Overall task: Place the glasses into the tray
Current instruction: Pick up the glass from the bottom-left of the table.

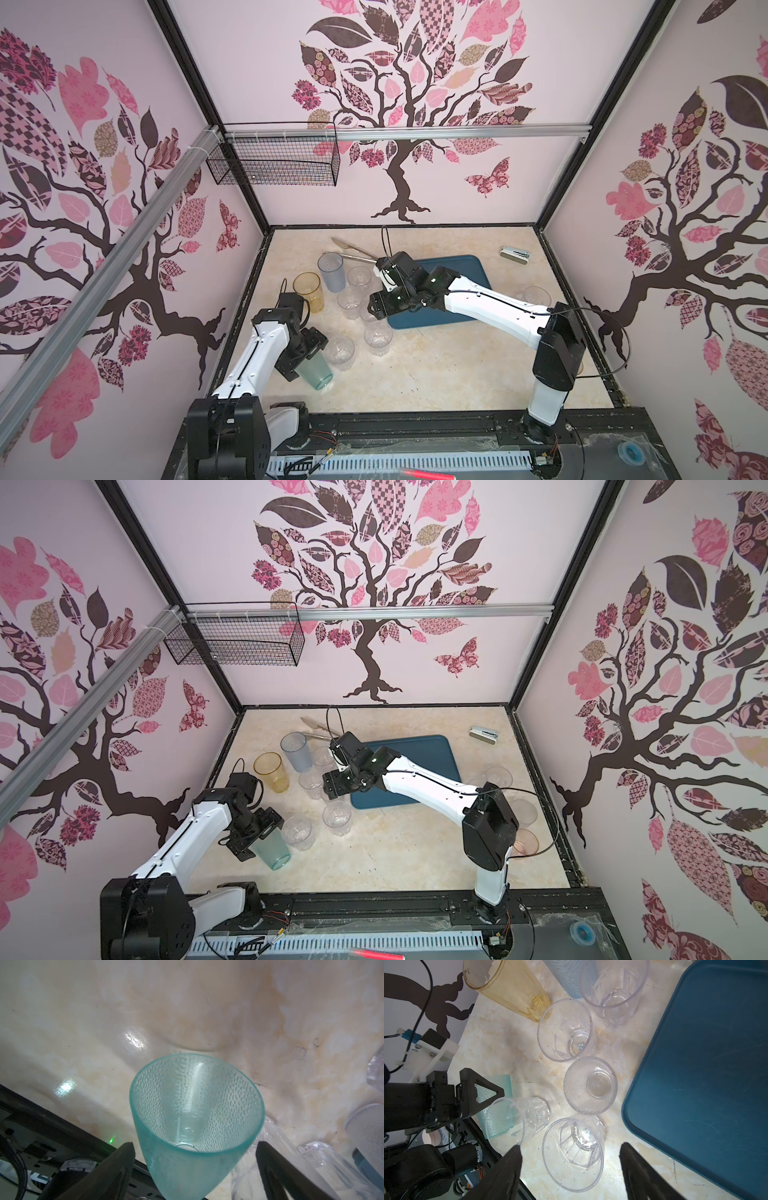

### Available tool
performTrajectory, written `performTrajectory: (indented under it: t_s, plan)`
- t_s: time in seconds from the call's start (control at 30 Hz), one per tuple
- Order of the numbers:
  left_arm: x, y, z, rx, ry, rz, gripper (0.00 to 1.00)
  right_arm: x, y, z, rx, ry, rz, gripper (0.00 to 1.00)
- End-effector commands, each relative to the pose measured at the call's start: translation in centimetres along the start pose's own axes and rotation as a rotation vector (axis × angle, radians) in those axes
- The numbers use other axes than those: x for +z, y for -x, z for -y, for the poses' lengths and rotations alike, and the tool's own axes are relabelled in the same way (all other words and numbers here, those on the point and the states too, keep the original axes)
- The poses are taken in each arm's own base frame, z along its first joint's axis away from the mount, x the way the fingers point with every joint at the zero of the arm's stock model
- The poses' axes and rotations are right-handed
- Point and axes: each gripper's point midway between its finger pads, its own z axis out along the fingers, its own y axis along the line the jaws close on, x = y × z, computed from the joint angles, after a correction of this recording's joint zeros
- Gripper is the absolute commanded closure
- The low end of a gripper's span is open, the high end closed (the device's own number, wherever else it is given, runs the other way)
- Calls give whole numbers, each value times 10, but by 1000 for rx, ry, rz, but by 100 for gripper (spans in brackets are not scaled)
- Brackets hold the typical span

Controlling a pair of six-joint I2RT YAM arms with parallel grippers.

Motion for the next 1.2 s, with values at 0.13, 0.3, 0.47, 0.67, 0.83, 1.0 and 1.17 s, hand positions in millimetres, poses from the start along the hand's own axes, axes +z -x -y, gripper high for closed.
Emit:
performTrajectory:
  t_s: [0.13,0.3,0.47,0.67,0.83,1.0,1.17]
  plan:
    - [22,9,6,-47,-24,24,9,7,-6,13,9,-55,-5,24]
    - [23,13,9,-37,-44,53,18,5,-7,22,26,-98,10,24]
    - [19,14,11,-29,-66,64,31,-1,-2,25,44,-110,50,24]
    - [12,14,10,-36,-74,83,36,-11,4,38,90,-148,104,24]
    - [4,17,9,-42,-89,120,44,-21,7,53,156,-154,157,24]
    - [0,16,9,-46,-92,125,49,-26,10,62,193,-146,199,24]
    - [-3,19,9,-49,-98,143,53,-24,10,63,195,-148,195,24]
